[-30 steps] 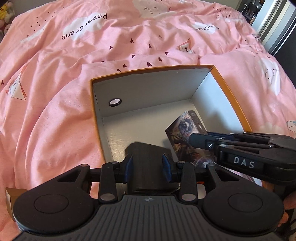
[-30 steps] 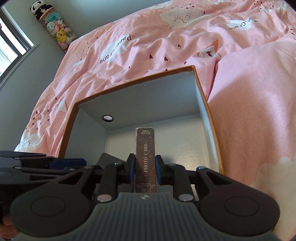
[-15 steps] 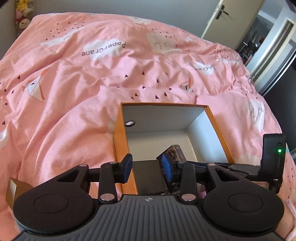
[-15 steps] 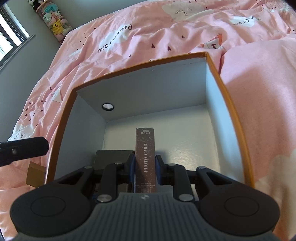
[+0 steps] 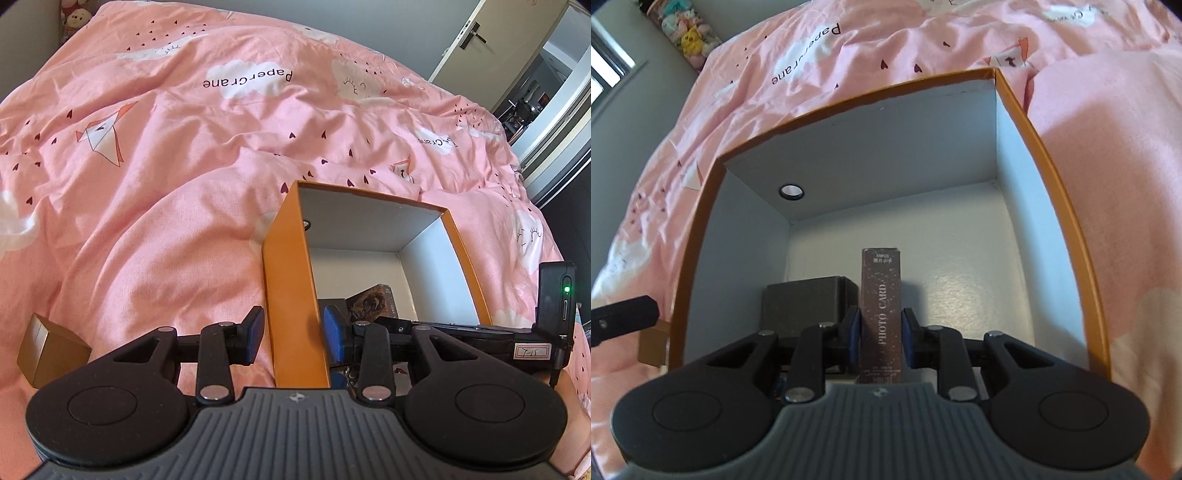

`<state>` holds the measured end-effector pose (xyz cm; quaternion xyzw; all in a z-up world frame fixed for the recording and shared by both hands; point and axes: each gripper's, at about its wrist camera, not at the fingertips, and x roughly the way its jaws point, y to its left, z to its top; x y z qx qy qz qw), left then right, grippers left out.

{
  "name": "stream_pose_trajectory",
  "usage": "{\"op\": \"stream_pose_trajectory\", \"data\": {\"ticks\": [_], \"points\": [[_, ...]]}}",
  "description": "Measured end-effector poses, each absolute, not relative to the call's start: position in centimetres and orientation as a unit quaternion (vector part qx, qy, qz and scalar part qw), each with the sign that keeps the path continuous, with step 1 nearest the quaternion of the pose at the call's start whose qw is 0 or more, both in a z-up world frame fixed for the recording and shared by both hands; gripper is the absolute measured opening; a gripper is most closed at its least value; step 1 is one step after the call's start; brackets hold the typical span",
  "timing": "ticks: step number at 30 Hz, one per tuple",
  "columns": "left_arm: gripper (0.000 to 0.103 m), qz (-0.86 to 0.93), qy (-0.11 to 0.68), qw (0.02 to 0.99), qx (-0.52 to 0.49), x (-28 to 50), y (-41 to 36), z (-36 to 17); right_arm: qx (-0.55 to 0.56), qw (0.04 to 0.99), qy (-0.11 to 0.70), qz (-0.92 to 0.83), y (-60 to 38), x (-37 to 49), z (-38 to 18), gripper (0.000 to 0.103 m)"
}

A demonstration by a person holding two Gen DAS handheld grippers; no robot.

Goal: Organize objects
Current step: 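Carry the grey box and photo card pack over the orange box and lower them, then open both tools to release the items and withdraw from the box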

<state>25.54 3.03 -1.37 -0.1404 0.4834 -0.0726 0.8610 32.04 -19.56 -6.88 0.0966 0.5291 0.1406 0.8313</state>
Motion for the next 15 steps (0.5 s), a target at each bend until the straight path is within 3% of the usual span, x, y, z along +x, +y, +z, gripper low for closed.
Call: {"op": "stream_pose_trajectory", "data": {"ticks": [8, 15], "points": [[0.041, -0.073, 0.483, 0.861, -0.142, 25.3, 3.1, -1.5, 0.000, 0.831, 0.543, 0.120, -18.6, 32.3, -7.4, 0.042], [0.041, -0.067, 0.488, 0.859, -0.142, 25.0, 3.5, -2.0, -0.012, 0.823, 0.555, 0.121, -18.4, 32.3, -8.1, 0.046]]}}
